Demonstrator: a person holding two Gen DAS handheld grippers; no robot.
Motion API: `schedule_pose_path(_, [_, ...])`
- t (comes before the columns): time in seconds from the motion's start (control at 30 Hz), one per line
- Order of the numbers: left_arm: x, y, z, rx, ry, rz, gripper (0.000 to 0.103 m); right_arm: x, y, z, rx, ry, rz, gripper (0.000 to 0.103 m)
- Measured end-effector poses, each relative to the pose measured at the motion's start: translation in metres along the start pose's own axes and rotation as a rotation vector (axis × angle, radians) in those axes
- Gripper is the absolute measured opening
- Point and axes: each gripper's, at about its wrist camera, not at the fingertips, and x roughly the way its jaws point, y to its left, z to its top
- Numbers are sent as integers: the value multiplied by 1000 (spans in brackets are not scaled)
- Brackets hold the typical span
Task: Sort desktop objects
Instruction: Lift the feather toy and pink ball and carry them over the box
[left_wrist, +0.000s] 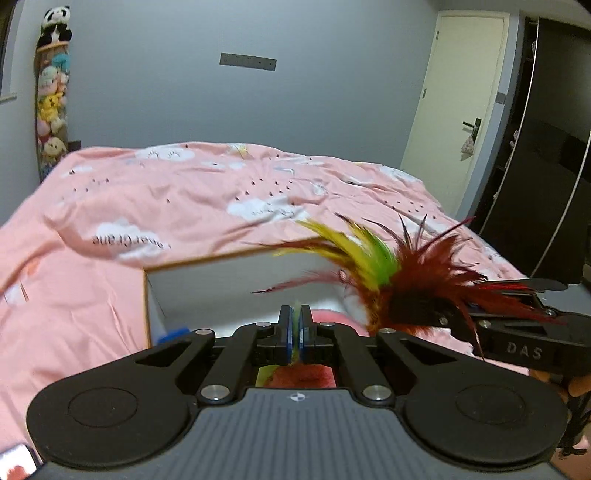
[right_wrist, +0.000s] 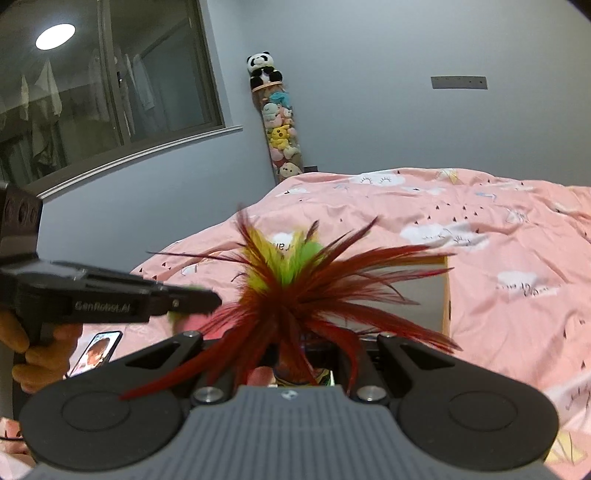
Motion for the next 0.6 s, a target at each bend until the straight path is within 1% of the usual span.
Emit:
schedule_pose_path(0.2, [20,22,30,35,14,58,3,26,-6,14,-9,12,2,9])
schedule_pose_path(0.37, [37,37,53,86,12,120,3,54,-13,22,-21,29,-20,9])
schedule_pose_path(0.5, [64,51,63,91,39,141,3,78,-19,27,-19,53,-30,9])
schedule_pose_path(0.6, [86,62,65,80,75,154,3,97,-24,30,-15,73,-35,9])
